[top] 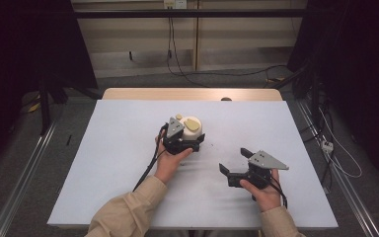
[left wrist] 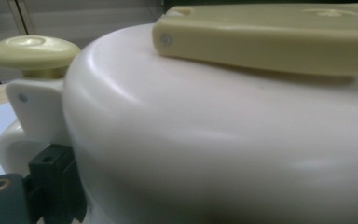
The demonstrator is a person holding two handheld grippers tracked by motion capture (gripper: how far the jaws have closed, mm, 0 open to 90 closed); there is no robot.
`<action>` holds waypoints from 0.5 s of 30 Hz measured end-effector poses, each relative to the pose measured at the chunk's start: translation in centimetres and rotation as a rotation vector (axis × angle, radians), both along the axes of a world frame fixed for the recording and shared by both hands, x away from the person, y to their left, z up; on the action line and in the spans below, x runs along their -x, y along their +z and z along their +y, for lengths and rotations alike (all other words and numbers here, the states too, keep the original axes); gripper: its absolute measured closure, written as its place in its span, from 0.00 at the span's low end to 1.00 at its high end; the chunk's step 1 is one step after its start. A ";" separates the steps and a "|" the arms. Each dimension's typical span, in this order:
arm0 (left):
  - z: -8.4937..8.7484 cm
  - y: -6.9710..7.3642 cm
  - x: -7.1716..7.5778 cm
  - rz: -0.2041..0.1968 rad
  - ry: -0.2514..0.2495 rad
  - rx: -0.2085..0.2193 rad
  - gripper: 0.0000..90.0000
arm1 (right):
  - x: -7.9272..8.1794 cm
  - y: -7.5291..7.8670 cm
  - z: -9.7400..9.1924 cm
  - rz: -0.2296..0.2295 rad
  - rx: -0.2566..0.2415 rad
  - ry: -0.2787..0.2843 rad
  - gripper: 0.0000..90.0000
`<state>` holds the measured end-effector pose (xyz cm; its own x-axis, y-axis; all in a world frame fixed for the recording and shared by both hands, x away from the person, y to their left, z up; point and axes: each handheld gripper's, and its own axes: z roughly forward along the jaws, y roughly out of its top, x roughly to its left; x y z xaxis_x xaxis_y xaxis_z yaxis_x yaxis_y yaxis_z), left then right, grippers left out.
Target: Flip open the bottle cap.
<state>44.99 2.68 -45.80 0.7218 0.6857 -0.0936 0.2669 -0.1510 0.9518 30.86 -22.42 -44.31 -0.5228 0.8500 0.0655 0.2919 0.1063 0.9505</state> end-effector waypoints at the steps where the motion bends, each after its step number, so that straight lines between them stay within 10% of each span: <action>1: 0.0 0.0 0.0 0.000 0.000 0.000 0.07 | -0.1 0.0 0.1 0.002 -0.004 0.000 0.05; 15: 0.0 0.0 0.0 -0.002 0.001 -0.001 0.07 | -1.8 0.8 0.9 0.018 -0.029 -0.008 0.08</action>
<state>45.00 2.69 -45.82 0.7216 0.6863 -0.0912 0.2651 -0.1522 0.9521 32.62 -21.55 -43.54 -0.5142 0.8519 0.0998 0.3095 0.0758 0.9479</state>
